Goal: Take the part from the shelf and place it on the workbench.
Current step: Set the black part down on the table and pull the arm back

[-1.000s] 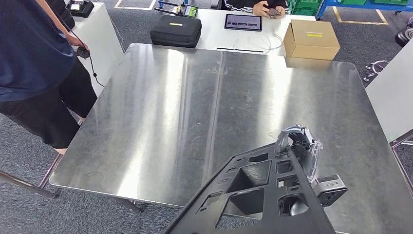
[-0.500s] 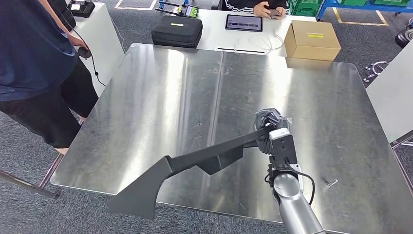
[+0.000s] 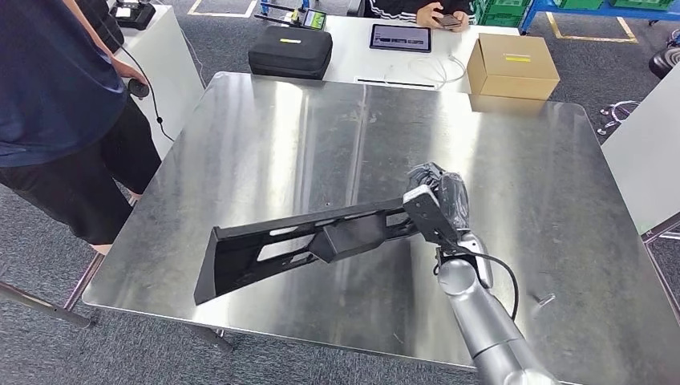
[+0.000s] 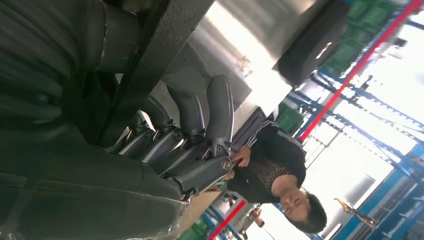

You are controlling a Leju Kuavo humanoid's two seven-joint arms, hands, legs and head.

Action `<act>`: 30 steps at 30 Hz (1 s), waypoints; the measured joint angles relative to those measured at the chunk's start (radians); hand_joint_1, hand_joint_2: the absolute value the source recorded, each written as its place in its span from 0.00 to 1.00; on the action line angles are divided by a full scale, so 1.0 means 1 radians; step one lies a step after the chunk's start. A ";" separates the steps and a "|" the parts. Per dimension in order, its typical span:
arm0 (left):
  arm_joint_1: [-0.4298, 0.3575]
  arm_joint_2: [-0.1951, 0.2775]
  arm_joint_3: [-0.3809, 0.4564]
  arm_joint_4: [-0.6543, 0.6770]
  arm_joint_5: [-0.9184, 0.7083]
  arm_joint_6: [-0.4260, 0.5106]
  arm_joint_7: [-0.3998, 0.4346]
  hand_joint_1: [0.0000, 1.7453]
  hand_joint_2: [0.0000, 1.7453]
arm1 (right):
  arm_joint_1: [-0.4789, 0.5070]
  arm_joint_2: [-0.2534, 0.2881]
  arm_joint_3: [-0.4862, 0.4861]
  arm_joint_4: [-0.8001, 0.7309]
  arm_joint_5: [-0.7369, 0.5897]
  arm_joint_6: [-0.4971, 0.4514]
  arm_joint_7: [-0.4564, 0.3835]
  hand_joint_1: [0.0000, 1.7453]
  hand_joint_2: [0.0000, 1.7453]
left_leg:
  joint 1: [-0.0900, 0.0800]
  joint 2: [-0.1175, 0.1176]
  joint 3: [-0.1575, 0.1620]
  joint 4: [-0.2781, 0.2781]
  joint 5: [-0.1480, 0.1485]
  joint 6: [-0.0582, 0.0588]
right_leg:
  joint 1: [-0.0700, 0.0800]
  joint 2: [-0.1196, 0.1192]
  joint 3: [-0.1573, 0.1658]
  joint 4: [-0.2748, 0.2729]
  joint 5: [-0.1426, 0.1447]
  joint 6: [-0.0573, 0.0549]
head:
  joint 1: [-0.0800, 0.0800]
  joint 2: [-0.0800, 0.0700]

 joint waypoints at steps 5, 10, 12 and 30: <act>0.000 0.000 -0.007 0.000 -0.010 -0.010 -0.008 0.00 1.00 | -0.109 0.001 0.002 0.139 0.094 -0.027 0.034 1.00 1.00 | 0.000 0.000 0.000 0.000 0.000 0.000 | 0.000 0.000 0.000 0.000 0.000 0.000 | 0.000 0.000; 0.000 0.000 -0.014 0.000 -0.018 -0.014 -0.009 0.00 1.00 | -0.202 0.001 0.008 0.268 0.164 -0.046 0.070 1.00 1.00 | 0.000 0.000 0.000 0.000 0.000 0.000 | 0.000 0.000 0.000 0.000 0.000 0.000 | 0.000 0.000; 0.000 0.000 -0.016 0.000 -0.018 -0.014 -0.009 0.00 1.00 | -0.223 0.001 0.010 0.299 0.170 -0.048 0.072 1.00 1.00 | 0.000 0.000 0.000 0.000 0.000 0.000 | 0.000 0.000 0.000 0.000 0.000 0.000 | 0.000 0.000; 0.000 0.000 -0.025 0.000 -0.019 -0.014 -0.009 0.00 1.00 | -0.259 0.001 0.013 0.387 0.173 -0.050 0.074 1.00 1.00 | 0.000 0.000 -0.001 0.000 0.000 0.000 | 0.000 0.000 -0.001 0.000 0.000 0.000 | 0.000 0.000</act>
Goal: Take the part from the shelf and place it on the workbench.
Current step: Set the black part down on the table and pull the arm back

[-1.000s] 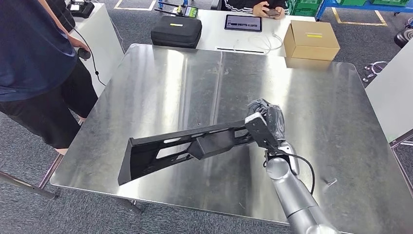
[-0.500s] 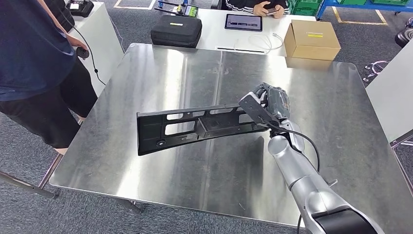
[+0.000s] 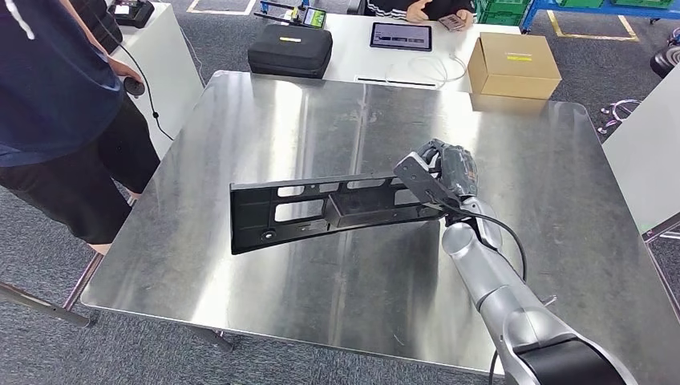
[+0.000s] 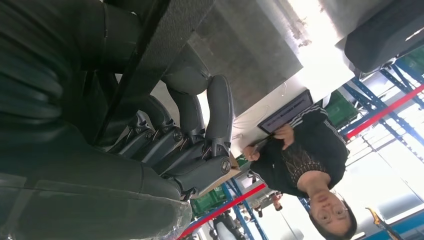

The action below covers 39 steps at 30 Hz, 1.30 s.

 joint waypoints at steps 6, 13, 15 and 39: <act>0.000 0.000 0.000 0.000 -0.001 0.000 0.000 0.00 1.00 | -0.007 0.000 0.002 0.009 0.029 -0.009 0.015 1.00 1.00 | 0.000 0.000 -0.001 0.000 0.000 0.000 | 0.000 0.000 0.000 0.000 0.000 0.000 | 0.000 0.000; 0.000 0.000 -0.004 0.000 -0.020 -0.006 -0.013 0.00 1.00 | -0.082 -0.001 0.055 0.066 0.262 -0.018 0.118 1.00 1.00 | 0.000 0.000 -0.001 0.000 0.000 0.000 | 0.000 0.000 -0.001 0.000 0.000 0.000 | 0.000 0.000; 0.000 0.000 -0.007 0.000 -0.026 -0.008 -0.013 0.00 1.00 | -0.110 -0.001 0.080 0.084 0.305 0.030 0.111 1.00 1.00 | 0.000 0.001 -0.001 0.000 0.000 0.000 | 0.000 0.000 -0.001 0.000 0.000 0.000 | 0.000 0.000; 0.000 0.009 -0.044 0.000 -0.068 -0.020 -0.002 0.00 1.00 | -0.315 0.127 0.301 0.200 0.493 0.251 0.104 1.00 1.00 | 0.001 0.004 0.000 0.000 0.000 0.000 | 0.001 0.003 -0.001 0.000 0.000 0.000 | 0.000 0.000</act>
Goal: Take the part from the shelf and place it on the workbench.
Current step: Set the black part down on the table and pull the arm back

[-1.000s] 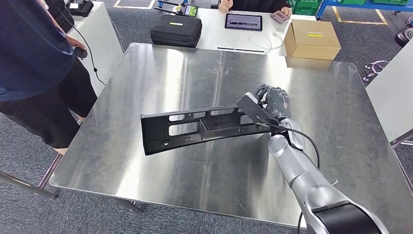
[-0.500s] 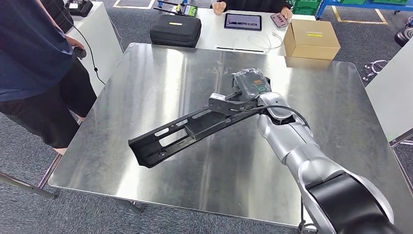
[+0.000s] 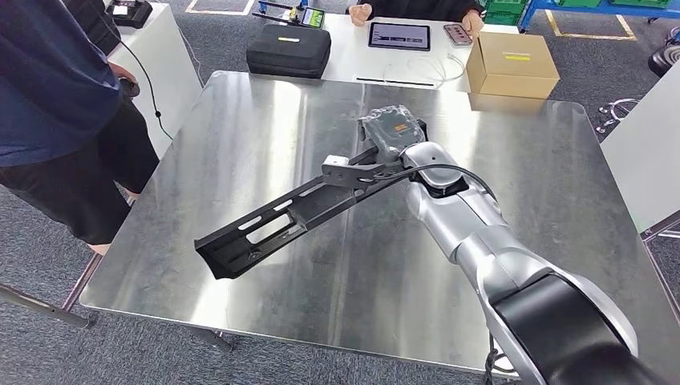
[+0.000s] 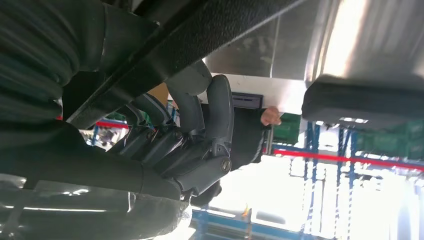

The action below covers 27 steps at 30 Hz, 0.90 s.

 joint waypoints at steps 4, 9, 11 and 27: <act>0.000 0.000 -0.007 0.000 -0.004 -0.001 0.000 0.00 1.00 | -0.025 0.039 0.031 0.010 0.028 0.041 0.008 1.00 1.00 | 0.000 0.000 0.000 0.000 0.000 0.000 | 0.000 0.000 0.000 0.000 0.000 0.000 | 0.000 0.000; 0.000 -0.001 -0.011 0.000 -0.005 0.001 0.009 0.00 1.00 | -0.038 0.073 0.052 0.020 0.032 0.059 0.019 1.00 1.00 | 0.000 0.000 0.000 0.000 0.000 0.000 | 0.001 0.000 0.000 0.000 0.000 0.000 | 0.000 0.000; 0.000 -0.001 -0.012 0.000 -0.007 0.002 0.013 0.00 1.00 | -0.039 0.079 0.057 0.025 0.032 0.064 0.033 1.00 1.00 | 0.000 0.000 0.000 0.000 0.000 0.000 | 0.000 0.000 0.000 0.000 0.000 0.000 | 0.000 0.000; 0.000 -0.002 -0.012 0.000 -0.011 0.007 0.018 0.00 1.00 | -0.050 0.086 0.076 0.051 0.049 0.085 0.119 1.00 1.00 | -0.001 0.000 0.001 0.000 0.000 0.000 | 0.001 0.000 0.001 0.000 0.000 0.000 | 0.000 0.000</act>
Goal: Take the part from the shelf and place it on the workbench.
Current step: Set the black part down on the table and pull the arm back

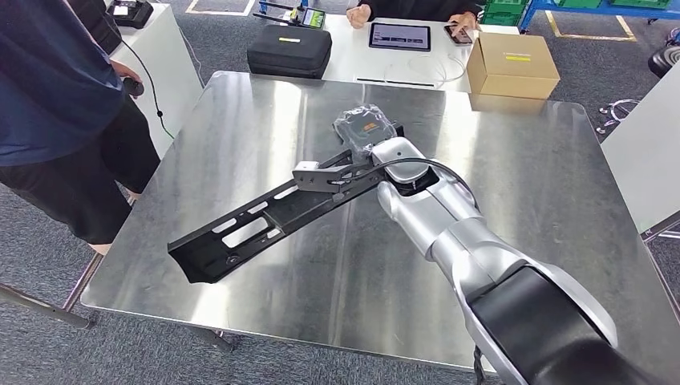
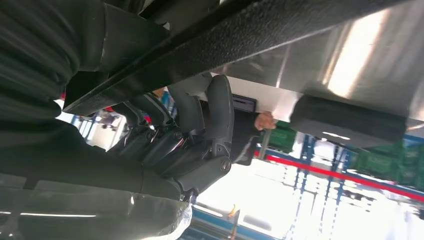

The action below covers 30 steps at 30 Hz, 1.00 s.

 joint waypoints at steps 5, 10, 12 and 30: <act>0.000 -0.001 0.000 0.000 -0.004 0.015 0.002 0.00 1.00 | -0.007 -0.016 0.000 0.011 0.018 0.001 0.045 1.00 1.00 | 0.000 0.000 0.001 0.000 0.000 0.000 | 0.000 0.000 0.001 0.000 0.000 0.000 | 0.000 0.000; 0.000 -0.021 0.000 0.000 -0.004 0.074 0.013 0.00 1.00 | -0.013 -0.055 0.000 0.022 0.032 0.001 0.087 1.00 1.00 | -0.002 -0.001 0.001 0.000 0.000 0.000 | 0.000 0.000 0.001 0.000 0.000 0.000 | 0.000 0.000; 0.000 -0.021 0.000 0.001 -0.007 0.056 0.007 0.00 1.00 | -0.018 -0.075 0.000 0.027 0.039 0.002 0.104 1.00 1.00 | -0.002 -0.001 0.001 0.000 0.000 0.000 | 0.000 0.000 0.002 0.000 0.000 0.000 | 0.000 0.000; 0.000 0.002 -0.004 0.001 -0.012 0.026 -0.011 0.00 1.00 | -0.055 -0.187 -0.005 0.058 0.077 0.065 0.171 1.00 1.00 | -0.004 0.000 0.002 0.000 0.000 0.000 | 0.000 0.000 0.002 0.000 0.000 0.000 | 0.000 0.000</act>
